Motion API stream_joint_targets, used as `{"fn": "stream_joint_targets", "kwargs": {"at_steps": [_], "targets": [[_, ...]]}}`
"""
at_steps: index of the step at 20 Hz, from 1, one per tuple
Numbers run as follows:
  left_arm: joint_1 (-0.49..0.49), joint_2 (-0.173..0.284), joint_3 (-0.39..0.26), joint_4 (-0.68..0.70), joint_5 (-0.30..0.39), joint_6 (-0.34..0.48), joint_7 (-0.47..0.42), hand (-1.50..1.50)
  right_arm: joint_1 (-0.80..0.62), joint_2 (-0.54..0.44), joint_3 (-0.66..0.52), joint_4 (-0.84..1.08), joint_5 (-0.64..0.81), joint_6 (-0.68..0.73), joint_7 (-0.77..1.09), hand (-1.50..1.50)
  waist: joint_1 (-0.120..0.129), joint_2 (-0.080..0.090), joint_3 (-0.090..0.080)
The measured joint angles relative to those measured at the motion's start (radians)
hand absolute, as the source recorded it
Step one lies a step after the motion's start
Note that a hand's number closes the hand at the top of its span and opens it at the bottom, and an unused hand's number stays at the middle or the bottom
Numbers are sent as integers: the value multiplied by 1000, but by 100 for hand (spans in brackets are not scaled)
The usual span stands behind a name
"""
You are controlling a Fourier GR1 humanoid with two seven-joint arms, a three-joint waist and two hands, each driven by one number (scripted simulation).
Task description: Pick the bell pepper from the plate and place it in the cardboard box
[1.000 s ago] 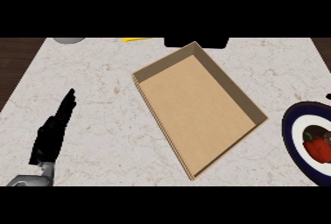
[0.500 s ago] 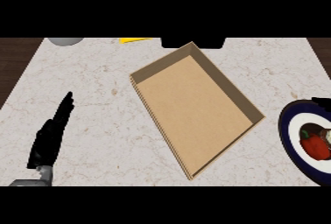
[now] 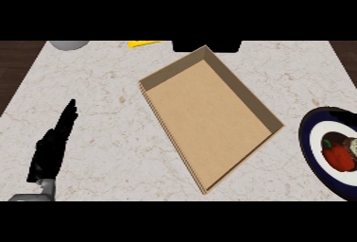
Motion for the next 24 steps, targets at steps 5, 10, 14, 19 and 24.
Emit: {"fn": "stream_joint_targets", "kwargs": {"at_steps": [5, 10, 14, 19, 24], "targets": [[-6, -12, 7, -3, -9, -10, 12, 0, 7, 28, -3, 33, 28, -34, -26, -150, -1, 0, 0], [-8, -18, 15, 5, -22, -21, 1, 0, -13, 47, -6, 88, 58, -60, -56, -150, 1, 1, 0], [16, -24, 18, -35, -30, -26, 21, 0, -14, 60, -15, 116, 72, -74, -75, -150, 1, 0, 0], [19, -35, 26, -34, -43, -31, 20, 0, -19, 86, -28, 113, 80, -74, -55, -150, -3, -1, 0], [28, -54, 27, -39, -57, -34, 13, 0, -9, 112, -31, 118, 105, -89, -62, -150, -4, -2, -2]]}}
